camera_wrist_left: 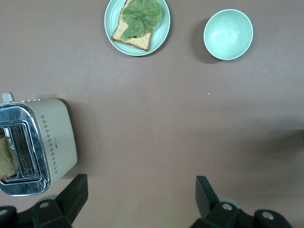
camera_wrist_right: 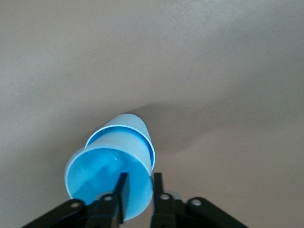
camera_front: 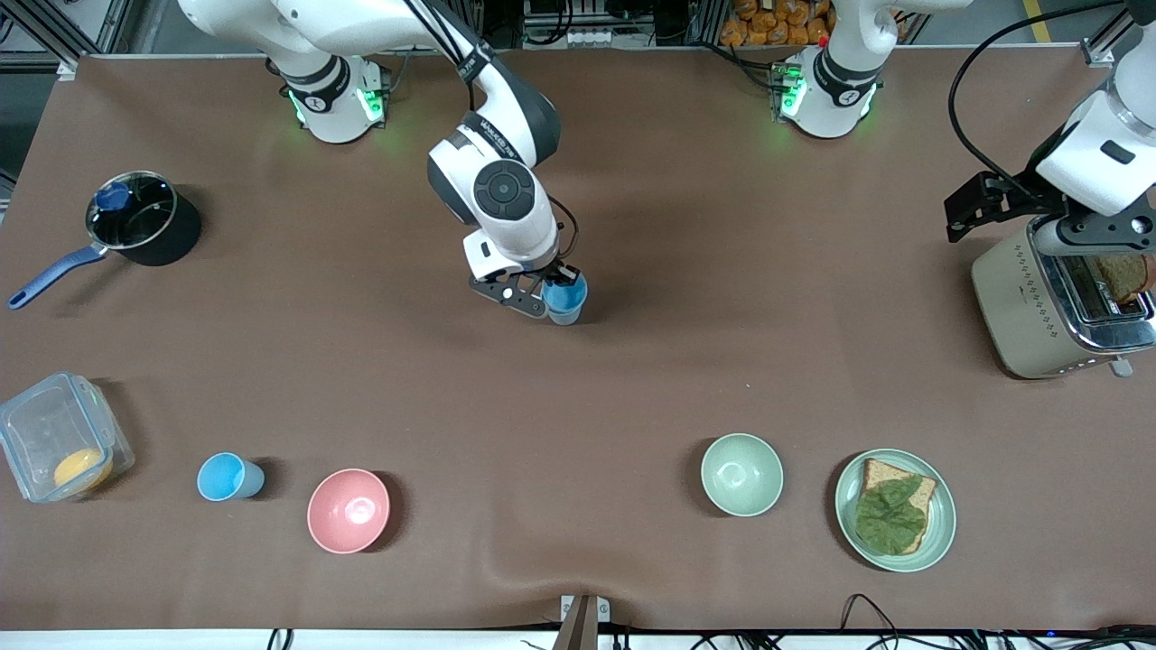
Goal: Stack blue cups with both arms
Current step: 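Open the right gripper and draw the right arm back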
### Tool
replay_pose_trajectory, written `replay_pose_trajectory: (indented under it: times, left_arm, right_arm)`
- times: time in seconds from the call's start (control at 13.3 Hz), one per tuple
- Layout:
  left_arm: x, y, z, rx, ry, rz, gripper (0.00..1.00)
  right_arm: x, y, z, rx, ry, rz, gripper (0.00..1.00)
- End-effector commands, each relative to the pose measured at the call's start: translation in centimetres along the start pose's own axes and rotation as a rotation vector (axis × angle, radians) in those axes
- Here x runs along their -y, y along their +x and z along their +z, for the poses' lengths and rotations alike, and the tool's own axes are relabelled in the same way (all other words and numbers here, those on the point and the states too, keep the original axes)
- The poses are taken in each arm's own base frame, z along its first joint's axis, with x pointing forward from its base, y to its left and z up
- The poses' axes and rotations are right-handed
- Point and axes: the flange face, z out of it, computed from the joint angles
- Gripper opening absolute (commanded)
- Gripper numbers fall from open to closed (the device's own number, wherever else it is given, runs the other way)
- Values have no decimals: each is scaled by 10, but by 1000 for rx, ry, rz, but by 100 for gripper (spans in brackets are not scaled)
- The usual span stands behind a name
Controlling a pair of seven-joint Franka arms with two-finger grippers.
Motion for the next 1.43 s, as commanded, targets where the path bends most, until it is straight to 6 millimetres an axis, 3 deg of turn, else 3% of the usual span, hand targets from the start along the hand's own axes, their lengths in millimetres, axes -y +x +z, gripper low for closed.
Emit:
replay_pose_trajectory:
  times: [0.0,0.23,0.45,0.6,0.83,0.9,1.05,1.13,1.35]
  left_arm:
    - [3,-8,-7,3,-32,-17,100]
    - [16,-9,-10,-1,-31,-23,100]
    - [15,-8,-10,-2,-37,-44,100]
    - [16,-7,-9,1,-44,-47,100]
    - [21,-7,-10,-2,-45,-55,100]
    - [21,-7,-10,-2,-43,-52,100]
    - [27,-5,-9,-5,-48,-55,100]
    - [38,-4,-7,-3,-49,-74,100]
    - [31,-4,-8,-5,-40,-58,100]
  right_arm:
    - [2,9,-19,5,12,8,100]
    - [-33,43,-55,40,-62,-85,100]
    - [-86,100,-83,73,-94,-227,100]
    - [-139,162,-107,63,-76,-277,100]
    - [-221,217,-150,66,-80,-304,100]
    - [-243,227,-167,37,-91,-305,100]
    - [-267,234,-193,1,-83,-344,100]
    - [-278,233,-207,1,-84,-369,100]
    - [-320,229,-250,-15,-78,-424,100]
